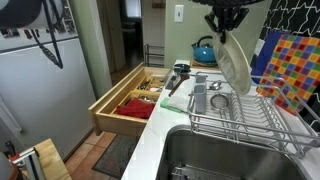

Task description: Pick up the plate, turn it around, then place it back on the plate rack

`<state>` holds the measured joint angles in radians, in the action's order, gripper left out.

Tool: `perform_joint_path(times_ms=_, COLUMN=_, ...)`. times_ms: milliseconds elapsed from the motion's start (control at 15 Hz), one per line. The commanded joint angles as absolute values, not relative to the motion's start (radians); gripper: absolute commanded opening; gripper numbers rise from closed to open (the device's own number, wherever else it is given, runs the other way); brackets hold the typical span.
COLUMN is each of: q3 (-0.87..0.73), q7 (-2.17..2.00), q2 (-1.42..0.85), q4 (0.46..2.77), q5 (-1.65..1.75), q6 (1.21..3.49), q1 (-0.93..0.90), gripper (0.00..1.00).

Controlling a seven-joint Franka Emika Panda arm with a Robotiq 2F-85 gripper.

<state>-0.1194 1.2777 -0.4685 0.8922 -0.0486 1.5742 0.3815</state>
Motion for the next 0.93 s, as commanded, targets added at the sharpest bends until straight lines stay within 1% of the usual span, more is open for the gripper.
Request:
perform_joint_path(times_ms=0, q3=-0.115, q7=1.31, q2=-0.478, q4=0.877, q5=-0.049, q6=1.562, q1=0.384, gripper=0.07)
perform_joint_path(times_ms=333, q3=-0.111, q7=1.342, q2=-0.499, q4=0.848, q5=-0.049, q6=1.557, q1=0.388, gripper=0.07)
perform_joint_path(times_ms=400, q3=-0.11, q7=1.342, q2=-0.5, q4=0.847, q5=-0.049, q6=1.556, q1=0.388, gripper=0.04)
perform_joint_path(times_ms=600, q3=-0.113, q7=1.516, q2=-0.508, q4=0.83, q5=0.036, q6=1.514, q1=0.377, gripper=0.05)
perform_joint_path(times_ms=867, q3=-0.106, q7=1.715, q2=-0.514, q4=0.837, q5=0.097, q6=1.543, q1=0.378, gripper=0.05)
